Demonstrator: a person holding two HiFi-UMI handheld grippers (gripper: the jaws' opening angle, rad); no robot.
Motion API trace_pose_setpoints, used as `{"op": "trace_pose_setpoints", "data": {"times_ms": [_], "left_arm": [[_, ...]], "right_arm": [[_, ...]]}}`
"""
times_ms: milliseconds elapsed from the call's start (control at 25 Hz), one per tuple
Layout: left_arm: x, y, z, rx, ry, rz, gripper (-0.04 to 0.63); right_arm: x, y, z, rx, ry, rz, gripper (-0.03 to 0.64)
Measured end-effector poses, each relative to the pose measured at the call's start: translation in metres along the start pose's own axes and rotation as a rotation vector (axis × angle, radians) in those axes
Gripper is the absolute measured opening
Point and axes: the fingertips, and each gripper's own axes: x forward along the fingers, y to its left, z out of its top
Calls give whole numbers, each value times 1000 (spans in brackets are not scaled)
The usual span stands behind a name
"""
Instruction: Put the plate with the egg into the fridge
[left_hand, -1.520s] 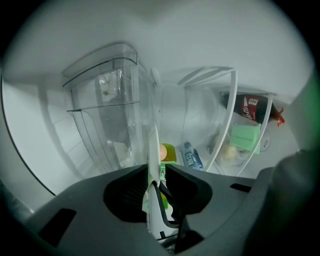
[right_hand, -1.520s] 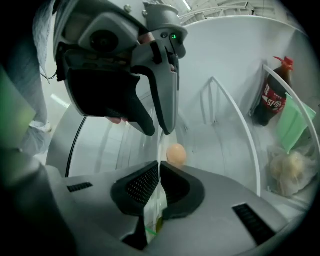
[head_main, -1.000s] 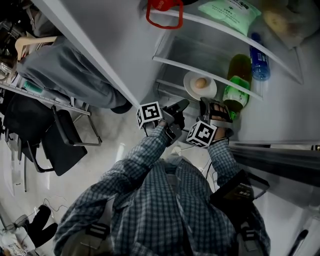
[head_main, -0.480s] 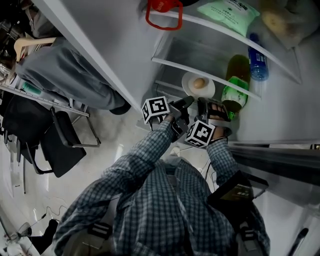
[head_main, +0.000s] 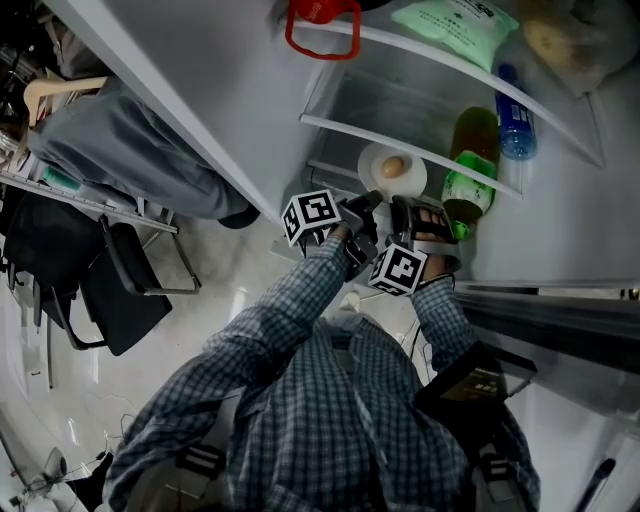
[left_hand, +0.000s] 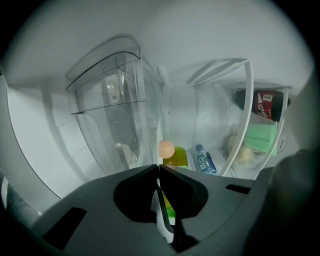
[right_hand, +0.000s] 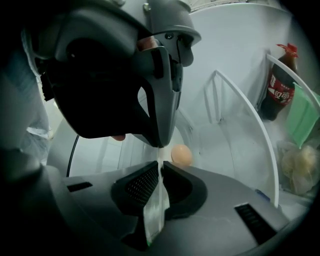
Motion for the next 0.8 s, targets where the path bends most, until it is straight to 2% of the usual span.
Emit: {"op": "trace_pose_setpoints", "data": {"times_ms": [520,800], "left_arm": [[1,1,6,-13,-24,6,21],[2,2,8,-20,-31,8,21]], "right_arm": [[-5,1,5,82,-39,13,23],[-14,-13,15,98,-74,-41,21]]}}
